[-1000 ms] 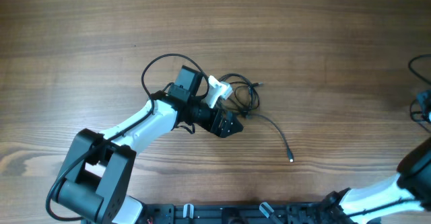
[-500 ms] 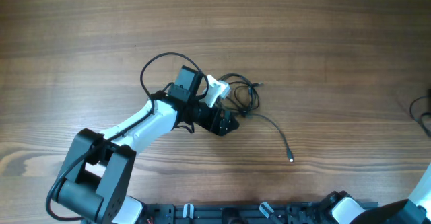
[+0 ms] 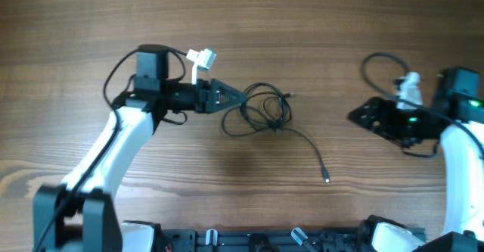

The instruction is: Untangle cables

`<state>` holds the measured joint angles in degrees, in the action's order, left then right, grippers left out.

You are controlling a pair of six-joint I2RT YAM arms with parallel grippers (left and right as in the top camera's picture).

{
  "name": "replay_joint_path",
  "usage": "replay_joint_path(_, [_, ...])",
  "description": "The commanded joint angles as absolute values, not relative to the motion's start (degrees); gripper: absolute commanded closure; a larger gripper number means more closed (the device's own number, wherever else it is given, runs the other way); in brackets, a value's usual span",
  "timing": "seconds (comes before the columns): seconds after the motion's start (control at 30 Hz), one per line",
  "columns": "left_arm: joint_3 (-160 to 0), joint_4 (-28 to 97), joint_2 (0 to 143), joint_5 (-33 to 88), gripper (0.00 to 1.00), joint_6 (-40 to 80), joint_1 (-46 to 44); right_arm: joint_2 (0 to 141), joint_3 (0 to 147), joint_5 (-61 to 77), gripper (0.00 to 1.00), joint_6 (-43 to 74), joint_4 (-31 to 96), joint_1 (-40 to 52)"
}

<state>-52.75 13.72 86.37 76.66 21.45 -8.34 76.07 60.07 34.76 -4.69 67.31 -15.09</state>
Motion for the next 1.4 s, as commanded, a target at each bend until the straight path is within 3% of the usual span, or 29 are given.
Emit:
replay_joint_path(0.0, [-53.69, 16.08, 80.86, 69.82, 0.41, 21.1, -4.82, 78.0, 59.42, 36.88, 0.06, -10.9, 66.3, -4.45])
replay_joint_path(0.2, [-53.69, 36.67, 78.65, 29.06, 0.43, 13.61, -4.38, 85.14, 59.11, 36.91, 0.02, -10.81, 61.67, 13.41])
replay_joint_path(0.33, [-53.69, 44.73, 78.63, 15.07, 0.42, 13.72, -4.32, 93.08, 59.11, 37.17, 0.03, -8.1, 50.81, 24.14])
replay_joint_path(0.43, [-53.69, 46.85, 78.63, 14.02, 0.43, 13.72, -4.32, 97.17, 59.11, 33.65, 0.05, -5.63, 40.95, 28.51])
replay_joint_path(0.6, [-53.63, 47.42, 78.65, 13.98, 0.35, 13.67, -4.32, 98.28, 59.11, 30.37, 0.32, 2.24, 22.57, 30.55])
replay_joint_path(0.67, [-53.63, 47.44, 78.65, 13.23, 0.32, 13.67, -4.32, 98.28, 59.11, 30.37, 0.34, 4.95, 18.79, 30.59])
replay_joint_path(0.77, [-53.58, 47.42, 78.65, 12.53, 0.18, 13.67, -4.32, 98.41, 59.11, 30.33, 0.34, 4.51, 18.15, 30.59])
replay_joint_path(1.07, [-53.58, 47.44, 78.65, 12.32, 0.04, 13.67, -4.32, 103.57, 59.11, 27.0, 0.42, 0.54, 22.02, 30.59])
replay_joint_path(1.37, [-53.58, 47.44, 78.65, 12.32, 0.01, 13.67, -4.34, 103.96, 59.11, 28.49, 0.42, 2.72, 22.28, 32.4])
